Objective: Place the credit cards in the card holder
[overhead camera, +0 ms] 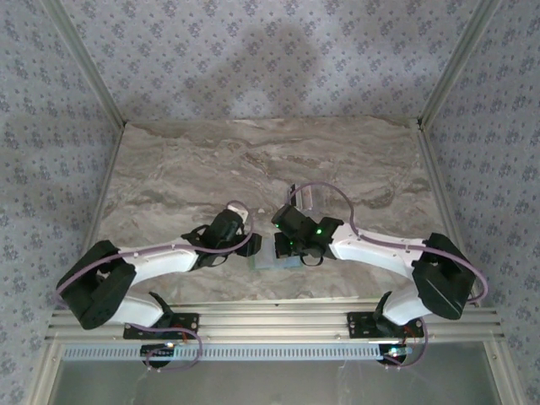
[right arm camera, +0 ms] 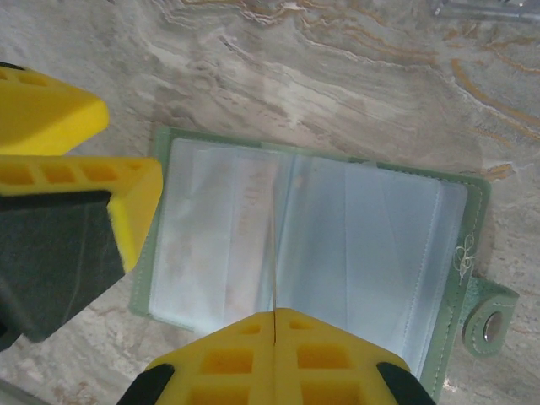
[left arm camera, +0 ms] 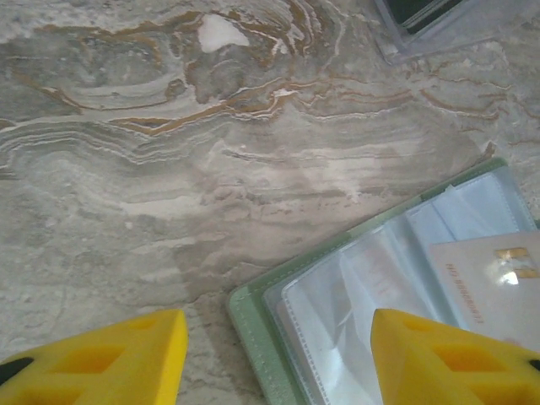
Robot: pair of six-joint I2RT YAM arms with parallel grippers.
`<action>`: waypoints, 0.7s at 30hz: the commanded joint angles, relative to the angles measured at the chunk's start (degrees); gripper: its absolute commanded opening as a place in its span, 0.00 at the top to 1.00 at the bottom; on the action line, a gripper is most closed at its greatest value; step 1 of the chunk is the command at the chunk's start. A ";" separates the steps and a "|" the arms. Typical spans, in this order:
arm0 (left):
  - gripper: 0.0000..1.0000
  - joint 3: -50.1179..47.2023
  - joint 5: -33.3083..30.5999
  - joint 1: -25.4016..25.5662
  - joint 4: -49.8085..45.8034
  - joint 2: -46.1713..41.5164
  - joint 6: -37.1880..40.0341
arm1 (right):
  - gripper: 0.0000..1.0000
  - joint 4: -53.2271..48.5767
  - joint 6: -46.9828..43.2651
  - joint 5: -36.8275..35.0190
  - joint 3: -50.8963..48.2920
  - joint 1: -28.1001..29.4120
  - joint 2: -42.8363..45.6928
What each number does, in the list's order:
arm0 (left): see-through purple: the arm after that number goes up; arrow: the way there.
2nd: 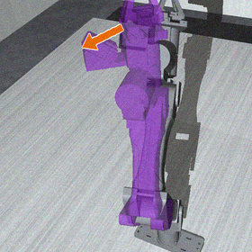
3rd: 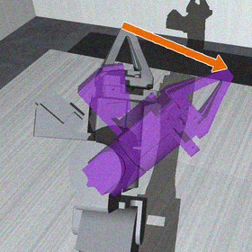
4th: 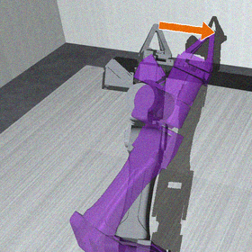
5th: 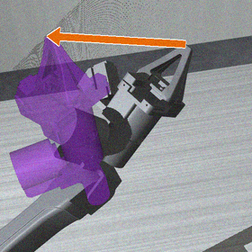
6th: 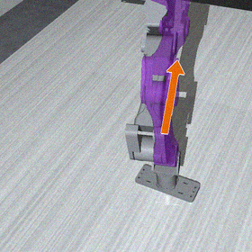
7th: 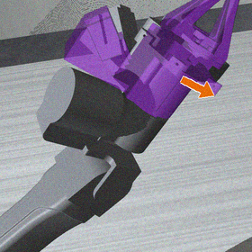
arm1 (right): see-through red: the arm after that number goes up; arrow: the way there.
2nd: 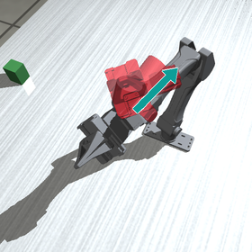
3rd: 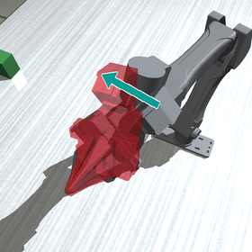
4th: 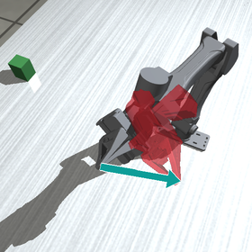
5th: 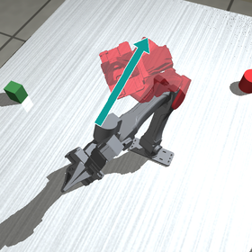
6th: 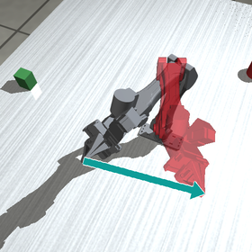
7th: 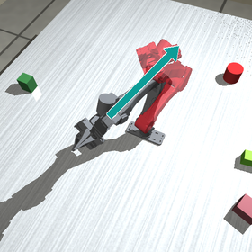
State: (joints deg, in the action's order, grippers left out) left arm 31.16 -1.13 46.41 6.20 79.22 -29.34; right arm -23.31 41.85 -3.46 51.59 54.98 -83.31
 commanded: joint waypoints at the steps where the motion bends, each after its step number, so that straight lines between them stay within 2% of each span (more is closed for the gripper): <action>1: 0.41 2.20 -1.15 0.96 1.61 1.64 0.76 | 1.00 0.31 1.04 0.58 1.12 -0.65 -1.29; 21: 0.43 3.12 -2.63 4.35 2.98 6.19 0.17 | 1.00 2.80 0.72 4.33 2.23 -2.69 -4.43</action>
State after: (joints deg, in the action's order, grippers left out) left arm 33.12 -2.76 50.24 7.79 84.62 -29.39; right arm -20.88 41.85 -0.47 52.42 52.58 -86.87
